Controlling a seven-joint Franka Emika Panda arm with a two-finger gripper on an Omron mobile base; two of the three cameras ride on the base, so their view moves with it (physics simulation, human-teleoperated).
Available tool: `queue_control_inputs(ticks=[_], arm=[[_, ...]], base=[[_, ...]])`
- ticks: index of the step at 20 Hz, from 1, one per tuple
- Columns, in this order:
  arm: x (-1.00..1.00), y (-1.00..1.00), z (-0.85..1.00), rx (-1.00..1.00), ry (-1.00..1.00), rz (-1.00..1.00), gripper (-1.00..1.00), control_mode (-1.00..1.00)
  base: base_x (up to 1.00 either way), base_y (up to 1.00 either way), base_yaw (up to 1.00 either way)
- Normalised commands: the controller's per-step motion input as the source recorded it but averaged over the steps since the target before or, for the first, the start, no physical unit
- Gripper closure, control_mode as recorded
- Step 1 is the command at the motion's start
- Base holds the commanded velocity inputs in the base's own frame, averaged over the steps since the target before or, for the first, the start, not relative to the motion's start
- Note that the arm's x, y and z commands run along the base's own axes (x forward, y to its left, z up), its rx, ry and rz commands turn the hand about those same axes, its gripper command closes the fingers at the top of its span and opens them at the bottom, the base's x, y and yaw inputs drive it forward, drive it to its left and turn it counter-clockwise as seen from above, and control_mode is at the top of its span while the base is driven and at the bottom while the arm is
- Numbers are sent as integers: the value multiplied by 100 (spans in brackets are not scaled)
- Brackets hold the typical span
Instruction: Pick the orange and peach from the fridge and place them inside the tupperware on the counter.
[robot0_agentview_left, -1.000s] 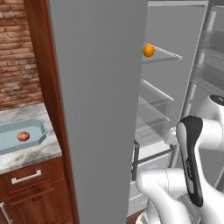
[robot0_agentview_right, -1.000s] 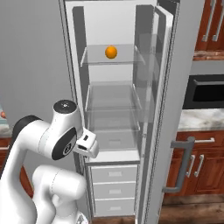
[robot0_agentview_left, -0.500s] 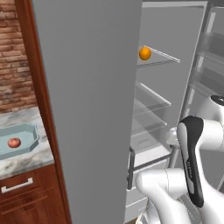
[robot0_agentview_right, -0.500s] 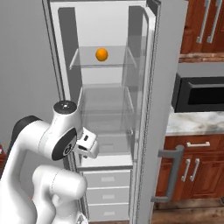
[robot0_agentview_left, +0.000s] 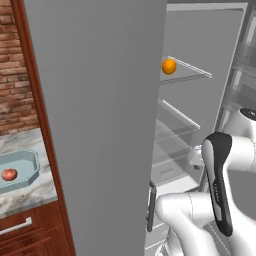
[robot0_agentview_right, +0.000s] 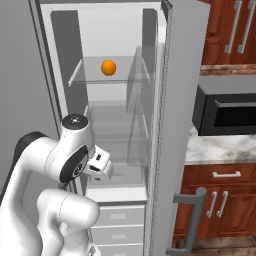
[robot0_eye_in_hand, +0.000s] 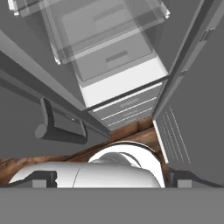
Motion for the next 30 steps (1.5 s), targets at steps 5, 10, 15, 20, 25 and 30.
queue_control_inputs(ticks=[5,10,15,20,25,30], arm=[[0,0,0,0,0,0,-100,100],[30,0,2,0,26,0,-100,-100],[52,-13,33,7,5,-2,-100,-100],[31,-10,59,0,-4,0,-100,-100],[12,-5,61,0,-19,0,-100,-100],[23,0,58,0,-14,0,-100,-100]], base=[[7,-7,9],[9,0,0],[0,0,0],[0,0,0],[0,0,0],[0,0,0]])
